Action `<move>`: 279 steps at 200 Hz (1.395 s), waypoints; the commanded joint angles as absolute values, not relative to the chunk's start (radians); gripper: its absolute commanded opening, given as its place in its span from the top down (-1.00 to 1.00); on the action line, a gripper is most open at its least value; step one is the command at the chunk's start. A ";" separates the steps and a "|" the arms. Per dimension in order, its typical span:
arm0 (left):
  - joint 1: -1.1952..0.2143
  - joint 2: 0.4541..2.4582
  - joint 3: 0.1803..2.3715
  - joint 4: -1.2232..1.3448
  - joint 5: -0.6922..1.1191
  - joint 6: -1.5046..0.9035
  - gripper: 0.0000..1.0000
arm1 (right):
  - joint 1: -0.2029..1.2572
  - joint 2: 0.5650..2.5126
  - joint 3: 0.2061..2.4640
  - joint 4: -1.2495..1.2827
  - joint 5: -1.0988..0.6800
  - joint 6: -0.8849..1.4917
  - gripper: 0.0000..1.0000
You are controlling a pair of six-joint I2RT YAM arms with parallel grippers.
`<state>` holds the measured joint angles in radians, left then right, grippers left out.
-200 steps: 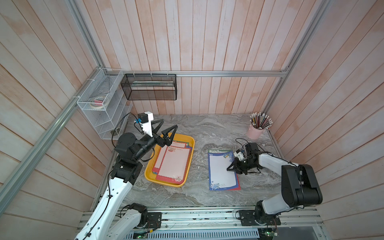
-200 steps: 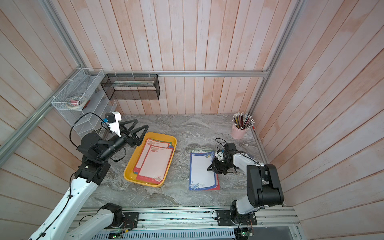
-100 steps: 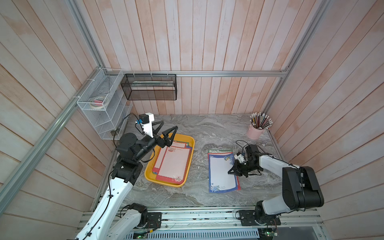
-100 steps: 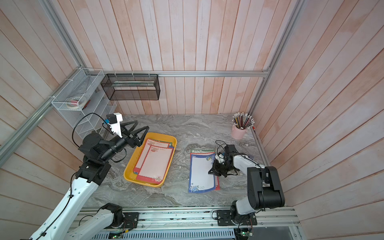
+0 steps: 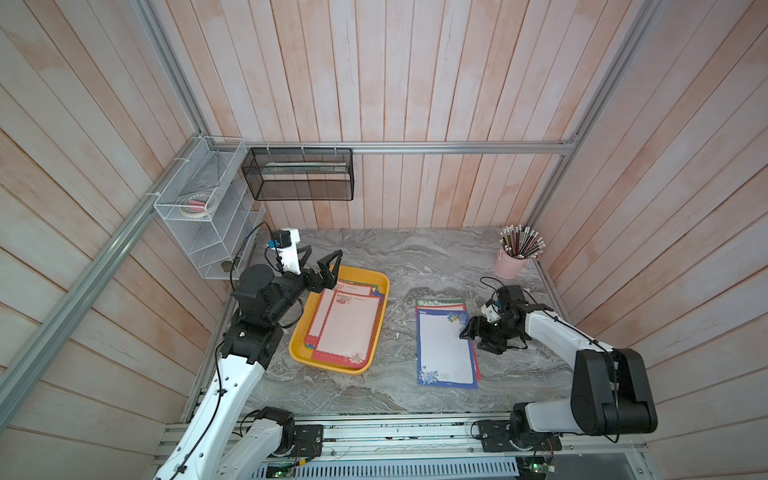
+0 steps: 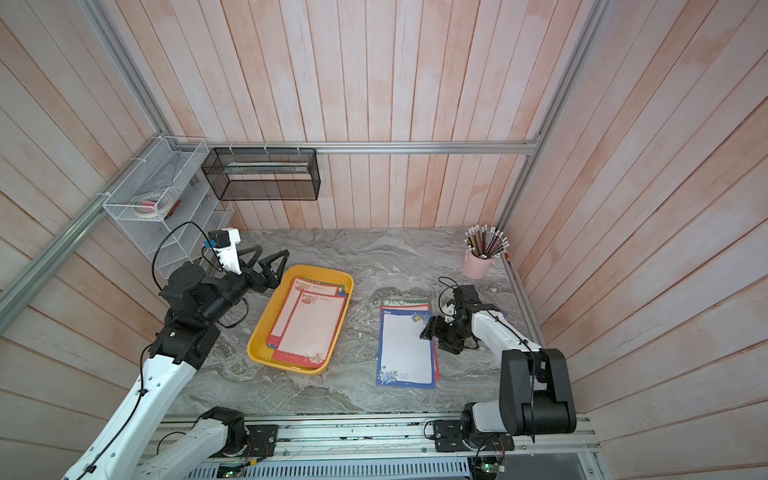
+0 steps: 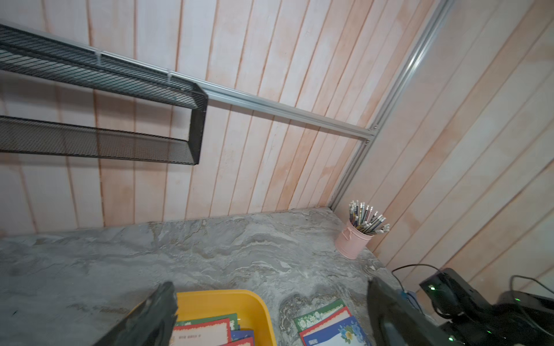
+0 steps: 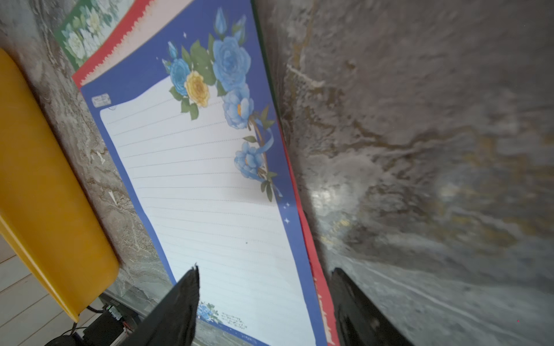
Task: Take out the stationery paper from the storage box
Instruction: Place the stationery paper at the center of the board, then pick up the stationery paper from the storage box.
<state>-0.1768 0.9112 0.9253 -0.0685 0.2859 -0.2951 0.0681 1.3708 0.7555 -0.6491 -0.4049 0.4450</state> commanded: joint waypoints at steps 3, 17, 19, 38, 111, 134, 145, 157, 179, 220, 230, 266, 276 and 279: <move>-0.121 0.956 0.943 -0.205 0.227 -0.307 -0.98 | 0.061 1.310 0.858 -0.766 -0.261 0.476 -0.47; -0.112 1.023 0.975 -0.277 0.237 -0.278 -0.93 | 0.071 1.281 0.944 -0.827 -0.199 0.499 -0.46; -0.112 1.037 0.980 -0.287 0.239 -0.272 -0.91 | 0.075 1.279 0.960 -0.834 -0.191 0.504 -0.46; -0.112 1.152 1.031 -0.384 0.236 -0.234 -0.76 | 0.175 1.301 1.112 -0.845 -0.135 0.520 -0.23; -0.112 1.335 0.986 -0.387 0.192 -0.137 -0.53 | 0.692 1.408 0.952 0.033 -0.252 0.760 0.07; -0.112 1.364 0.943 -0.353 0.231 -0.149 -0.44 | 0.756 1.440 0.855 0.230 -0.220 0.898 0.33; -0.112 1.390 0.936 -0.355 0.237 -0.157 -0.39 | 0.771 1.482 0.860 0.236 -0.236 0.922 0.35; -0.112 1.427 0.941 -0.367 0.246 -0.162 -0.34 | 0.777 1.537 0.896 0.193 -0.279 0.928 0.34; -0.114 1.490 0.983 -0.421 0.241 -0.184 -0.31 | 0.783 1.599 0.928 0.175 -0.331 0.931 0.34; -0.114 1.508 0.980 -0.408 0.267 -0.201 -0.31 | 0.781 1.664 0.957 0.140 -0.324 0.951 0.35; -0.113 1.514 0.979 -0.404 0.267 -0.208 -0.31 | 0.779 1.688 0.967 0.149 -0.345 0.952 0.35; -0.116 1.540 0.982 -0.424 0.252 -0.224 -0.31 | 0.762 1.762 1.003 0.165 -0.385 0.963 0.49; -0.119 1.542 0.976 -0.429 0.250 -0.227 -0.31 | 0.750 1.779 1.016 0.162 -0.399 0.965 0.54; -0.121 1.542 0.976 -0.431 0.249 -0.228 -0.31 | 0.747 1.783 1.018 0.161 -0.403 0.965 0.56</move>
<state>-0.1150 1.5223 0.9577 -0.4141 0.2508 -0.2108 0.7696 1.7443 0.9783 0.1490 -0.3573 0.9535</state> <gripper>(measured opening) 0.656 0.248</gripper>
